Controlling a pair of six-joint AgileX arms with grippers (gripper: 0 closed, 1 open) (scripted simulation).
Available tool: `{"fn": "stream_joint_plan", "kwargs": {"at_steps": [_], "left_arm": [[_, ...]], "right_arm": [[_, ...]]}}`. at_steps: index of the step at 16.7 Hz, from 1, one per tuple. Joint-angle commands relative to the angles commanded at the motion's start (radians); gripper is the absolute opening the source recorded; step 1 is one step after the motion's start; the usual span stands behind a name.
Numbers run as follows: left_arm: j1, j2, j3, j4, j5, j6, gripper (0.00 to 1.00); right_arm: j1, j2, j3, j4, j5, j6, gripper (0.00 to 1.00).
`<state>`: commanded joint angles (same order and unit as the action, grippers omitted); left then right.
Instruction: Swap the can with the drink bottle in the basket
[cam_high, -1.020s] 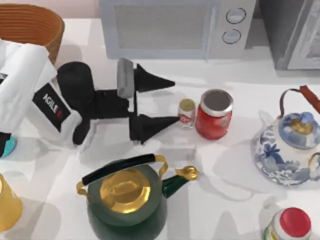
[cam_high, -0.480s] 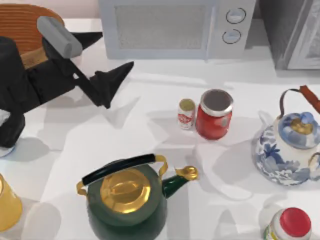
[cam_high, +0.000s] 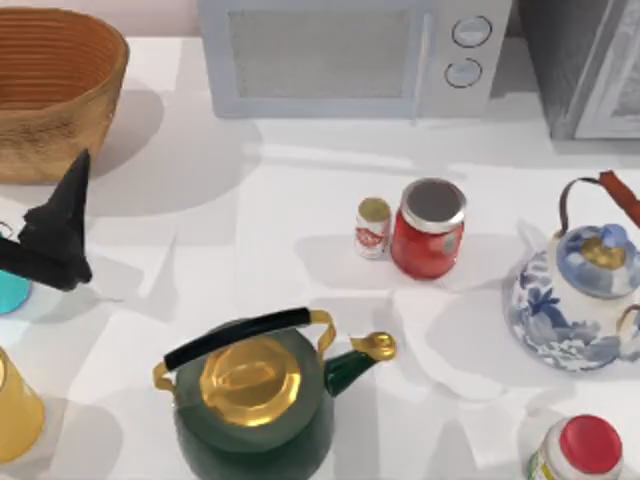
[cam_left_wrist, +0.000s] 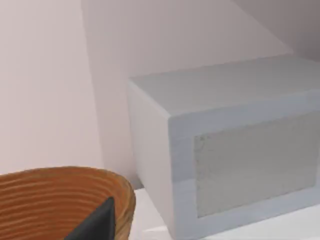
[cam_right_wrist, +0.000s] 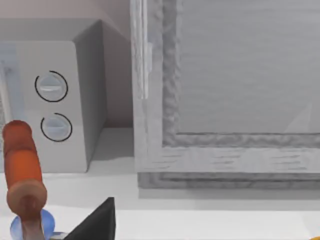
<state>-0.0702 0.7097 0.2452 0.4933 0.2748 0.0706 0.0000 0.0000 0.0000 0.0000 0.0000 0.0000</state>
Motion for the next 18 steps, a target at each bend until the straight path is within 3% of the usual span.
{"fn": "stream_joint_plan", "kwargs": {"at_steps": [4,8,18], "left_arm": [[0.038,-0.398,-0.146,-0.245,-0.159,-0.029,1.00],[0.063,-0.637,-0.225,-0.430,-0.249,-0.059,1.00],[0.070,-0.694,-0.240,-0.484,-0.271,-0.068,1.00]], "right_arm": [[0.000,0.000,0.000,0.000,0.000,0.000,1.00],[0.000,0.000,0.000,0.000,0.000,0.000,1.00],[0.000,0.000,0.000,0.000,0.000,0.000,1.00]]}}
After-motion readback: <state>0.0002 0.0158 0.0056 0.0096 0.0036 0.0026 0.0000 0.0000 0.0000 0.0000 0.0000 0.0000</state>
